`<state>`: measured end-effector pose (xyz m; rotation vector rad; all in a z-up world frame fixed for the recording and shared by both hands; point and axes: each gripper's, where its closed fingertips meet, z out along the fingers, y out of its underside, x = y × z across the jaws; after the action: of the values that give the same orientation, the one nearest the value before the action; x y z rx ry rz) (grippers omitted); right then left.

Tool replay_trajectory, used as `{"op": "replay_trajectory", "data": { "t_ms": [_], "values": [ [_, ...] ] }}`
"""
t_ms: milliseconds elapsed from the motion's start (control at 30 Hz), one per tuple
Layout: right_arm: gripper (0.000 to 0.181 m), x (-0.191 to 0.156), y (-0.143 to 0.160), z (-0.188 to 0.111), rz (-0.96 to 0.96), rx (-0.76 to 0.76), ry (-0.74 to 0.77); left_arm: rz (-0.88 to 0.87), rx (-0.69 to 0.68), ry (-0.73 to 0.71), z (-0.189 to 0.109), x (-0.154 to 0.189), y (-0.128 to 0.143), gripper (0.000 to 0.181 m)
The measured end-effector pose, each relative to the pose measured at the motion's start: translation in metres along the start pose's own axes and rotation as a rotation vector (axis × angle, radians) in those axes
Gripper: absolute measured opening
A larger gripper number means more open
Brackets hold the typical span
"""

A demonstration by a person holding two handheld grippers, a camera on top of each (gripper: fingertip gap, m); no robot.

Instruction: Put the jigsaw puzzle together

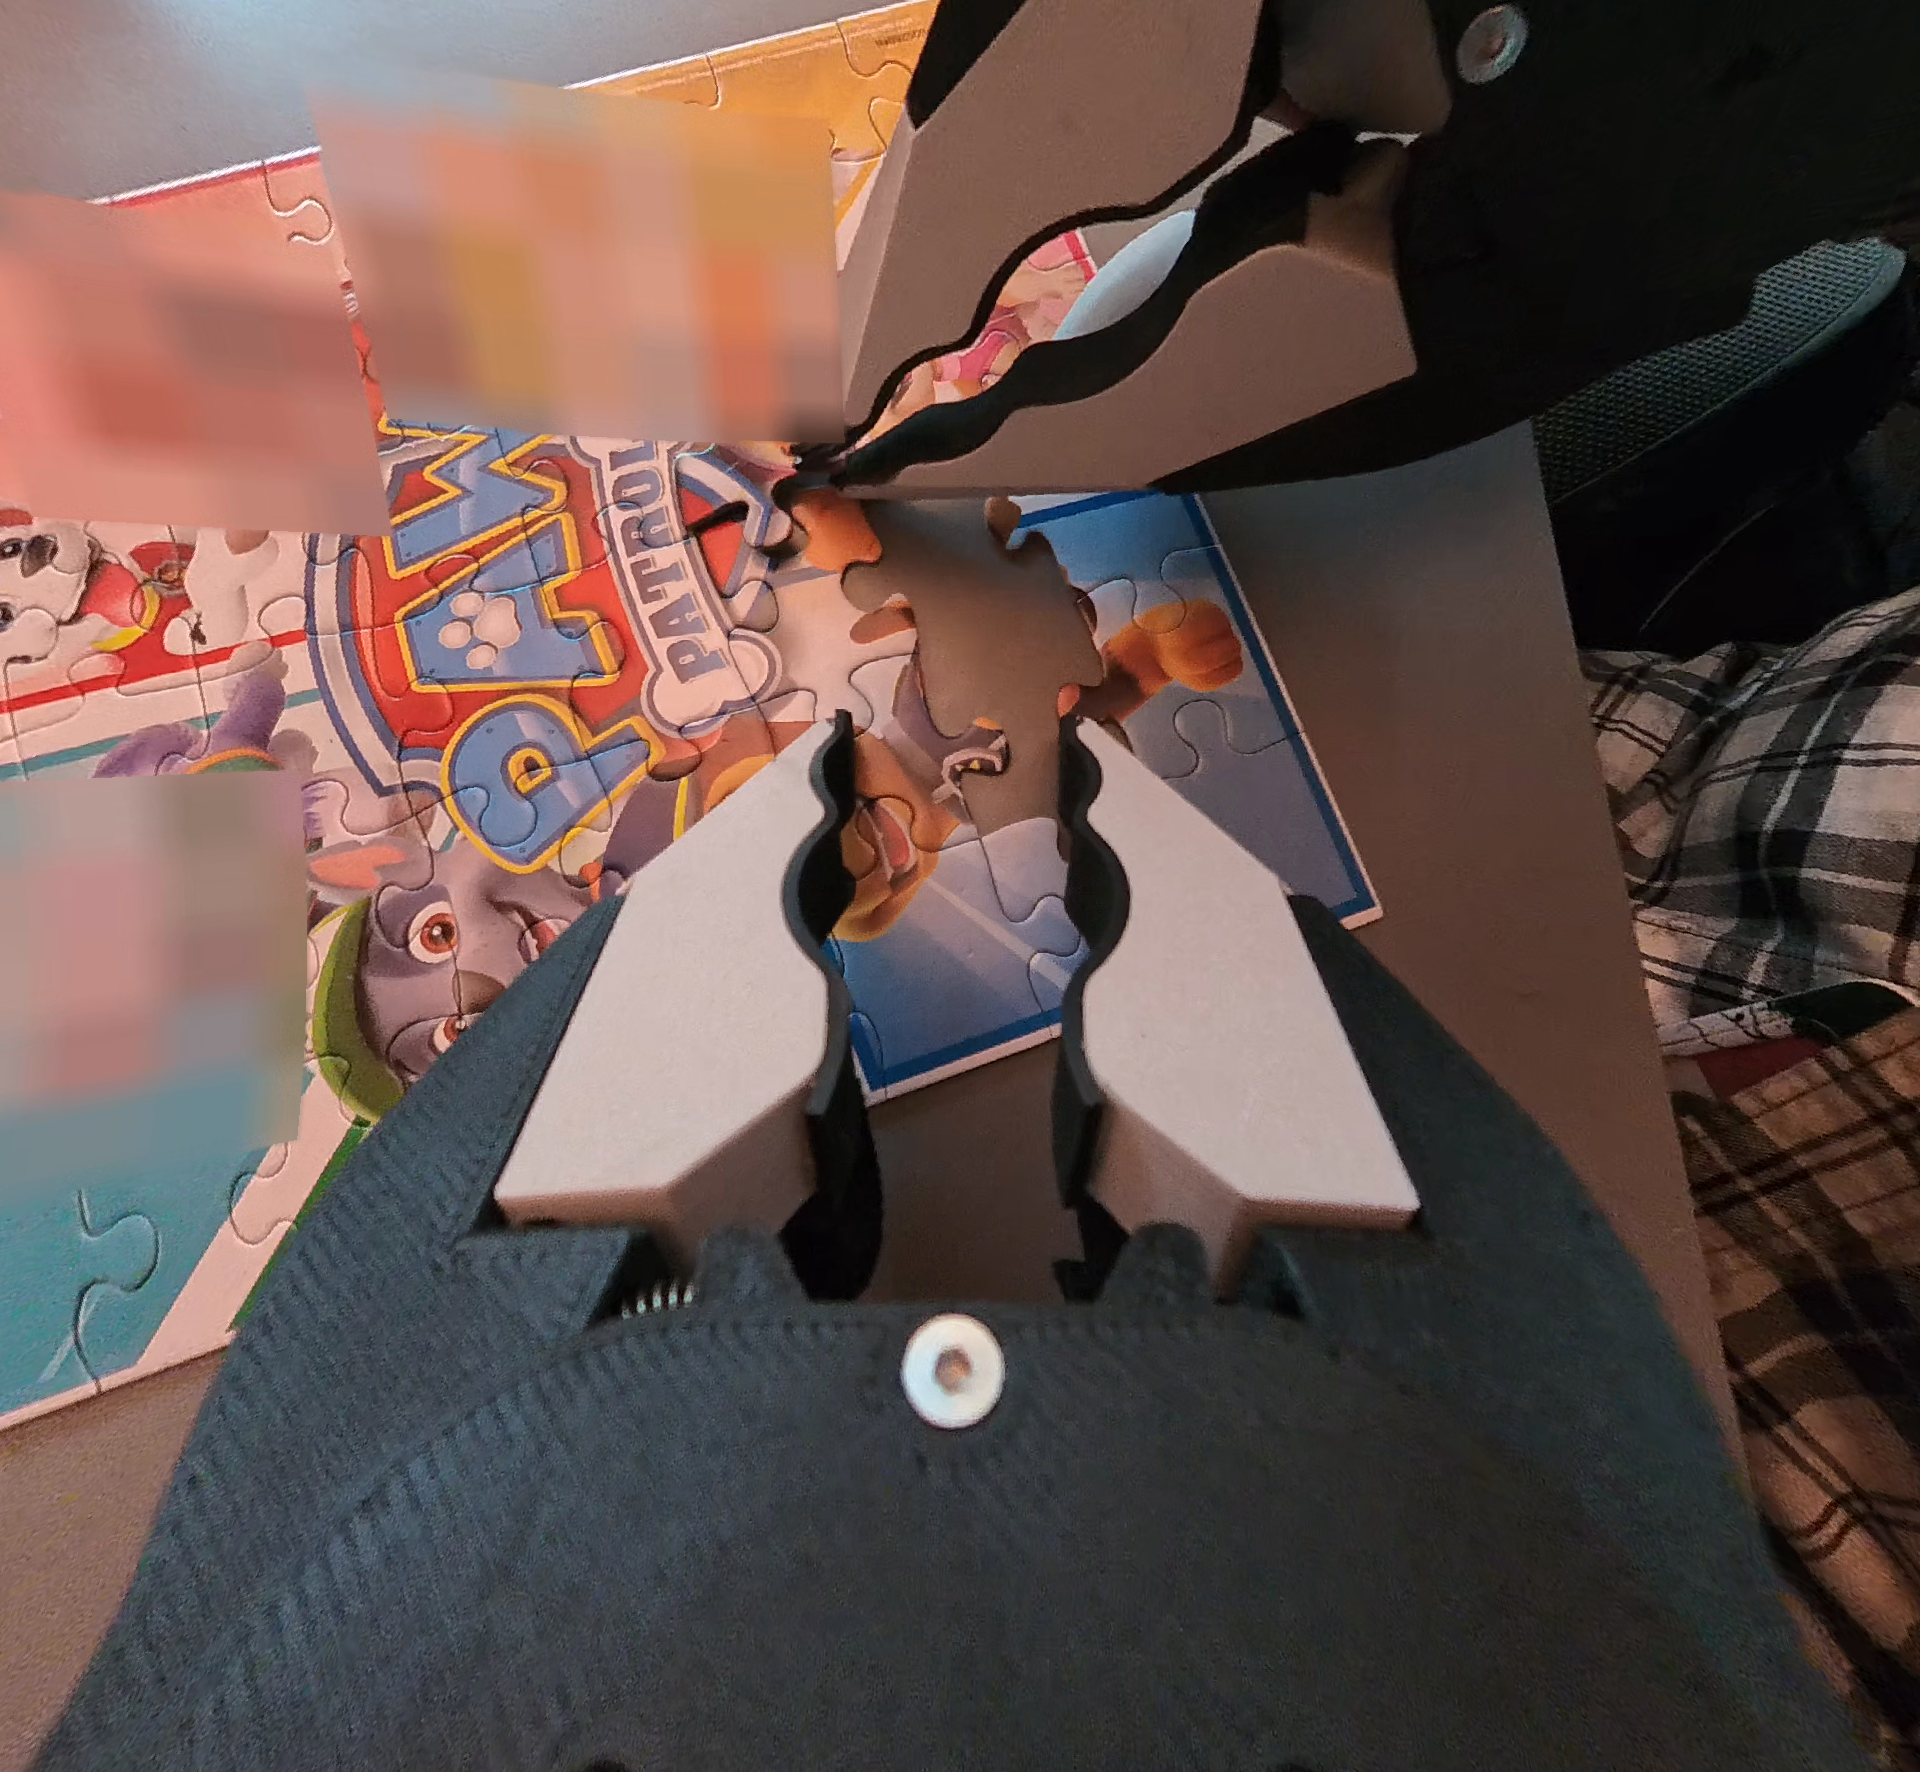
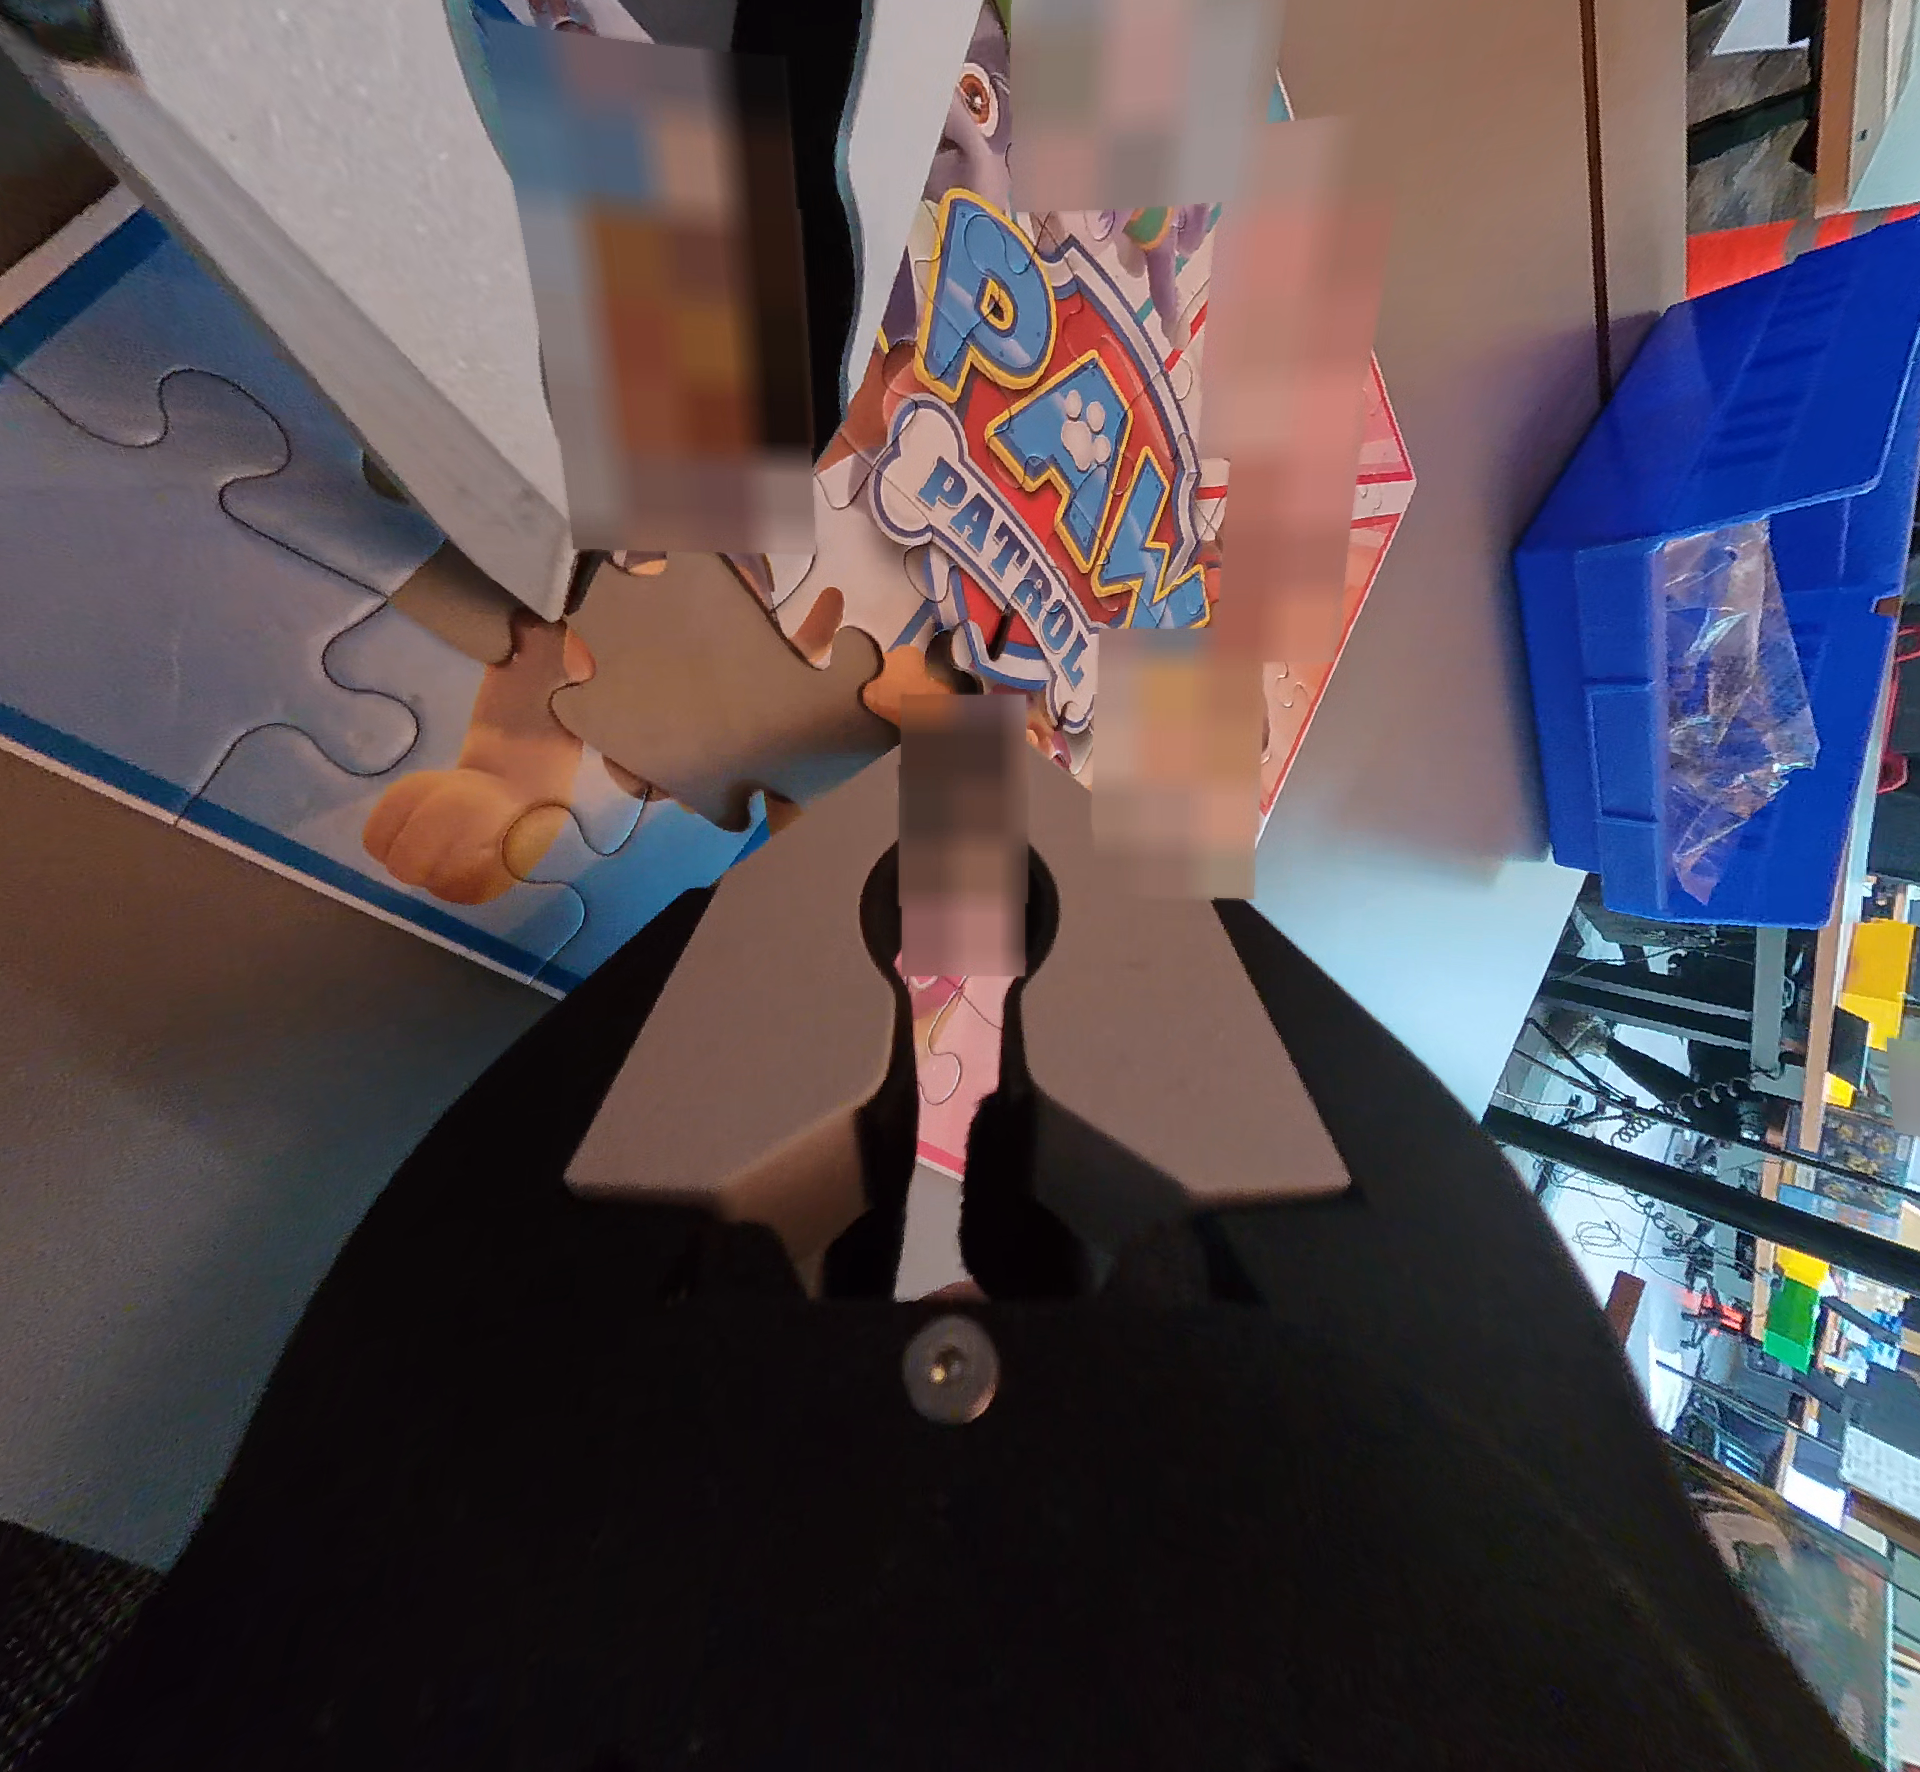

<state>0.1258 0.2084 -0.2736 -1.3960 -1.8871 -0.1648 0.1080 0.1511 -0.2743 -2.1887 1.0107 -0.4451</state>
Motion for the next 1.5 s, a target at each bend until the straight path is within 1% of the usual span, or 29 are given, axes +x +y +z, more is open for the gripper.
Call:
{"op": "replay_trajectory", "data": {
  "t_ms": [133, 233, 267, 300, 400, 433, 500, 600, 667, 700, 800, 867, 900, 967, 1000, 1067, 1133, 1200, 1267, 1300, 1333, 1367, 1433, 1500],
  "values": [
    [0.006, 0.002, 0.0, -0.001, -0.005, 0.002, -0.022, 0.007, -0.008, 0.009, 0.0, 0.001, 0.0, 0.038],
    [0.018, 0.006, -0.001, -0.003, 0.032, 0.04, -0.048, 0.015, -0.012, 0.009, 0.0, 0.001, -0.002, 0.037],
    [0.026, 0.006, -0.002, -0.005, 0.046, 0.056, -0.062, 0.018, -0.008, 0.009, 0.0, 0.001, -0.004, 0.037],
    [0.028, 0.006, -0.003, -0.006, 0.063, 0.072, -0.079, 0.022, -0.004, 0.009, 0.0, 0.001, -0.006, 0.037],
    [0.028, 0.007, 0.0, -0.006, 0.062, 0.079, -0.087, 0.043, 0.004, -0.003, 0.0, -0.002, -0.014, 0.037],
    [0.028, 0.007, -0.001, -0.01, 0.088, 0.115, -0.108, 0.052, 0.01, -0.006, 0.0, -0.002, -0.018, 0.036],
    [0.023, 0.012, 0.0, -0.02, 0.181, 0.183, -0.173, 0.072, 0.017, -0.009, 0.002, -0.003, -0.026, 0.036],
    [0.023, 0.033, 0.017, -0.023, 0.35, 0.233, -0.237, 0.096, 0.0, -0.02, 0.01, -0.008, -0.034, 0.034],
    [0.024, 0.039, 0.023, -0.018, 0.436, 0.268, -0.318, 0.098, -0.002, -0.021, 0.016, -0.013, -0.04, 0.033],
    [0.024, 0.039, 0.027, -0.014, 0.449, 0.261, -0.34, 0.094, -0.006, -0.017, 0.019, -0.014, -0.041, 0.032],
    [0.027, 0.034, 0.031, 0.001, 0.424, 0.235, -0.369, 0.093, -0.047, -0.025, 0.03, -0.02, -0.04, 0.031],
    [0.028, 0.03, 0.031, 0.009, 0.415, 0.225, -0.392, 0.068, -0.085, -0.02, 0.036, -0.023, -0.034, 0.031],
    [0.025, 0.029, 0.029, 0.01, 0.422, 0.233, -0.406, 0.057, -0.074, -0.018, 0.037, -0.023, -0.035, 0.025],
    [0.026, 0.032, 0.03, 0.009, 0.413, 0.227, -0.392, 0.018, -0.061, -0.012, 0.036, -0.025, -0.035, 0.023],
    [0.024, 0.034, 0.026, 0.006, 0.404, 0.252, -0.385, 0.012, -0.055, -0.009, 0.037, -0.024, -0.035, 0.022],
    [0.011, 0.032, 0.017, 0.001, 0.393, 0.286, -0.394, 0.022, -0.05, -0.004, 0.036, -0.023, -0.036, 0.023],
    [0.001, 0.021, 0.024, 0.01, 0.322, 0.198, -0.392, 0.013, -0.052, 0.0, 0.034, -0.023, -0.034, 0.024],
    [0.0, 0.024, 0.015, 0.005, 0.316, 0.233, -0.392, -0.006, -0.06, -0.023, 0.027, -0.028, -0.029, 0.026],
    [0.0, 0.04, 0.005, -0.001, 0.331, 0.303, -0.318, -0.015, -0.039, -0.048, 0.012, -0.03, -0.027, 0.027],
    [0.0, 0.035, 0.004, 0.003, 0.318, 0.29, -0.333, -0.022, -0.029, -0.066, 0.002, -0.03, -0.026, 0.027],
    [0.0, 0.027, 0.01, 0.013, 0.291, 0.228, -0.354, -0.029, -0.024, -0.096, -0.009, -0.031, -0.022, 0.028],
    [0.0, 0.025, 0.012, 0.018, 0.271, 0.205, -0.345, -0.039, -0.026, -0.134, -0.022, -0.033, -0.016, 0.028],
    [0.0, 0.026, 0.011, 0.016, 0.258, 0.197, -0.348, -0.063, -0.028, -0.216, -0.05, -0.033, 0.001, 0.028],
    [0.0, 0.032, -0.001, 0.006, 0.264, 0.27, -0.326, -0.114, -0.027, -0.282, -0.082, -0.027, 0.026, 0.03]
  ]
}}
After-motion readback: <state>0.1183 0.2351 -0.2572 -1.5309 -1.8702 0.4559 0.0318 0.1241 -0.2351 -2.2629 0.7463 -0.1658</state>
